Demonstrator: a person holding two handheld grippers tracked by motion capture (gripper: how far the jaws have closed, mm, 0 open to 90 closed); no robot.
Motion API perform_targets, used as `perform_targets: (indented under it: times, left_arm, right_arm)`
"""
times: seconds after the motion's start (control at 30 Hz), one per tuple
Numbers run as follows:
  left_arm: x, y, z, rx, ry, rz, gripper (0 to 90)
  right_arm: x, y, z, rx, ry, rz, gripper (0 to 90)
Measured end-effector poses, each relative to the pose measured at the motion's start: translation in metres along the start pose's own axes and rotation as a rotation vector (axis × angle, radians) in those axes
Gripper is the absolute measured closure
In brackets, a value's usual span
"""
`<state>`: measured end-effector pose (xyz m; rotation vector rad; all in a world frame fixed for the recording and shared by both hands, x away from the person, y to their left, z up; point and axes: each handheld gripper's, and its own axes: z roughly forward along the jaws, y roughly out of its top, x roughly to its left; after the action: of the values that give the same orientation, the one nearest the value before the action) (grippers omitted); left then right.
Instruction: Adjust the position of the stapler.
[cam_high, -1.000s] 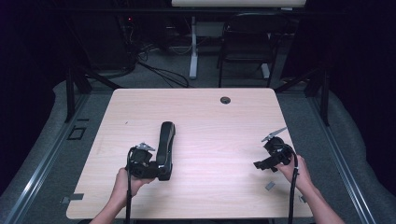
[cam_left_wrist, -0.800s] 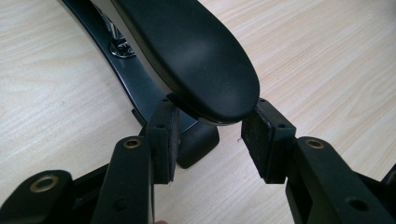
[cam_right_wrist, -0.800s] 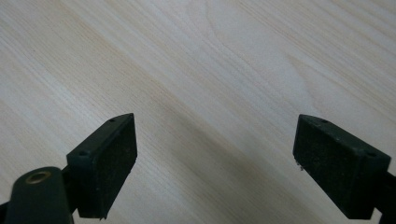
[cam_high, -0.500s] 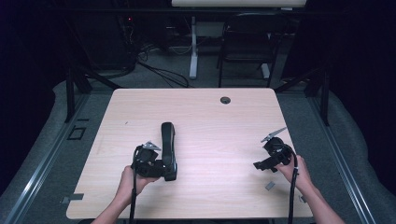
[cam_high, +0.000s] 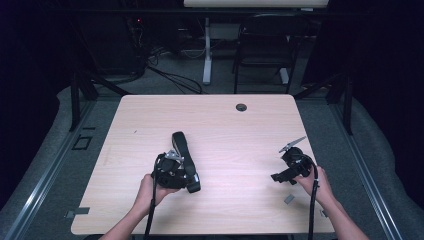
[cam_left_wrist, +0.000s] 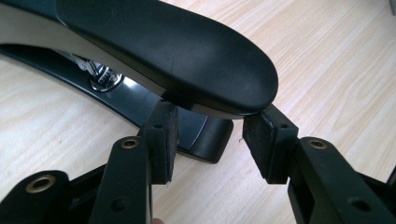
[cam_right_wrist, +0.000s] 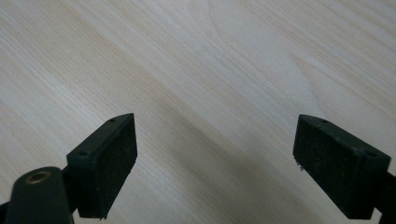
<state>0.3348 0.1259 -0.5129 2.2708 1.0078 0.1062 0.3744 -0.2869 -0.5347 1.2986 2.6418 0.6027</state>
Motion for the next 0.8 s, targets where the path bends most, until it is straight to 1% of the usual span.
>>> perform_targets:
  times: [0.1, 0.13, 0.17, 0.2, 0.23, 0.27, 0.3, 0.33, 0.4, 0.43, 0.5, 0.53, 0.7, 0.73, 0.77, 0.8]
  left_arm:
    - [-0.001, 0.003, 0.003, 0.000, -0.005, 0.005, 56.2]
    - [-0.002, 0.004, 0.004, 0.001, -0.013, 0.006, 56.2]
    - [-0.003, 0.006, 0.006, -0.002, -0.011, 0.011, 56.2]
    - [-0.003, 0.007, 0.007, -0.006, -0.016, 0.012, 56.3]
    - [-0.003, 0.007, 0.007, -0.006, -0.016, 0.012, 56.4]
    - [-0.003, 0.009, 0.009, -0.010, -0.033, 0.015, 56.4]
    - [-0.004, 0.011, 0.011, -0.015, -0.028, 0.020, 56.4]
    - [-0.004, 0.012, 0.012, -0.021, -0.032, 0.021, 56.4]
    - [-0.005, 0.016, 0.015, -0.023, -0.042, 0.024, 56.6]
    - [-0.005, 0.016, 0.015, -0.023, -0.042, 0.024, 56.6]
    - [-0.007, 0.020, 0.021, -0.031, -0.036, 0.034, 56.7]
    - [-0.007, 0.022, 0.022, -0.035, -0.032, 0.034, 56.8]
    - [-0.006, 0.027, 0.027, -0.044, -0.038, 0.038, 56.7]
    - [-0.004, 0.029, 0.025, -0.038, -0.044, 0.058, 55.9]
    - [-0.004, 0.029, 0.025, -0.038, -0.044, 0.058, 53.5]
    - [0.000, 0.029, 0.022, -0.022, -0.085, 0.066, 53.5]
  right_arm:
    - [0.000, 0.000, 0.000, -0.003, -0.001, 0.006, 13.2]
    - [0.000, 0.000, 0.001, -0.007, 0.009, 0.014, 13.1]
    - [0.001, -0.001, 0.001, -0.032, 0.026, 0.039, 13.1]
    - [-0.001, 0.000, -0.001, -0.018, 0.036, 0.028, 13.1]
    - [-0.001, 0.000, -0.001, -0.018, 0.036, 0.028, 13.1]
    - [0.000, 0.001, -0.002, -0.035, 0.052, 0.048, 13.1]
    - [0.000, 0.002, -0.002, -0.034, 0.056, 0.043, 13.1]
    - [0.000, 0.002, -0.002, -0.046, 0.063, 0.047, 13.1]
    - [0.000, 0.003, -0.001, -0.036, 0.060, 0.050, 13.1]
    - [0.001, 0.003, 0.000, -0.034, 0.063, 0.055, 13.1]
    - [0.001, 0.003, 0.000, -0.035, 0.066, 0.060, 13.2]
    - [0.001, 0.003, -0.001, -0.030, 0.063, 0.055, 13.2]
    - [0.002, 0.003, -0.002, -0.038, 0.073, 0.054, 13.5]
    - [0.001, 0.003, -0.002, -0.039, 0.083, 0.061, 13.6]
    - [0.001, 0.003, -0.002, -0.039, 0.083, 0.061, 13.6]
    - [0.001, 0.002, -0.002, -0.046, 0.094, 0.065, 13.6]
